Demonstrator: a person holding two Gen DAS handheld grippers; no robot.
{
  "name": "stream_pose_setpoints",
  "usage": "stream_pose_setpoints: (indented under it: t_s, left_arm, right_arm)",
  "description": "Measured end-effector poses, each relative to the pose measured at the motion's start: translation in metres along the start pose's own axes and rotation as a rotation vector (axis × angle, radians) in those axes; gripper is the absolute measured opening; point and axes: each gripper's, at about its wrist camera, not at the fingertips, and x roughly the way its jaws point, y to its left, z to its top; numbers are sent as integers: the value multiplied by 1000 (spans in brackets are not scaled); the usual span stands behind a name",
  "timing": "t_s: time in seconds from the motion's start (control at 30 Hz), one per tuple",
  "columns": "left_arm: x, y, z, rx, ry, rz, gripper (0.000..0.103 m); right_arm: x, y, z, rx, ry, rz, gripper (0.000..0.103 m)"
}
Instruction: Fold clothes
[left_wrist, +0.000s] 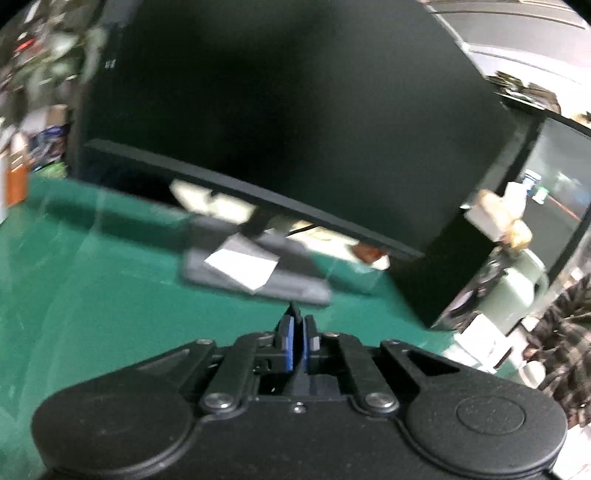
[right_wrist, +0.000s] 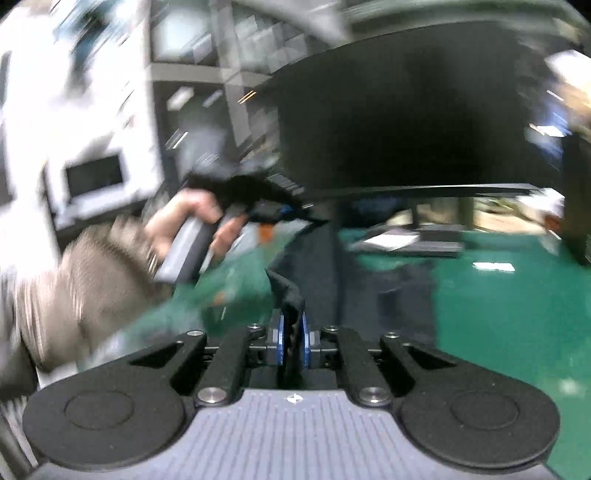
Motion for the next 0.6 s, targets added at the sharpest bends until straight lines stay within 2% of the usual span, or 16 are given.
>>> stream_pose_setpoints:
  t_s: [0.07,0.1,0.13,0.17,0.23,0.27,0.33,0.4,0.47,0.53,0.6]
  left_arm:
    - [28,-43,10,57,8,-35,6]
    - [37,-55,11,70,13,-46,6]
    - [66,-87,13,100,32,-74,6]
    - [80,-101,12,117,44,-83,6]
    - [117,-137,5,162,80,-95,6]
    - [145,-159,-3,200,114,-100,6]
    - [185,-186,-20,248,172,-94,6]
    - [221,-206,-39,285,226,-91,6]
    - [262,-226,-60,312,289,-85,6]
    - [280,-237,-70,324,314,-84,6]
    - [300,-243,-81,337,341,-88,6]
  right_arm:
    - [-20,-26,0,132,-70,-61,9]
    - [-34,-44,-3,213,-121,-121,9]
    - [-42,-53,-6,247,-148,-160,9]
    - [-47,-57,-9,266,-160,-182,9]
    - [-68,-90,-24,418,-220,-294,9]
    - [-72,-96,-28,443,-226,-310,9]
    - [-80,-127,-48,552,-243,-416,9]
    - [-80,-149,-59,618,-223,-470,9]
    - [-78,-167,-67,665,-194,-503,9]
    - [-75,-177,-72,670,-175,-537,10]
    - [-73,-185,-71,673,-177,-526,10]
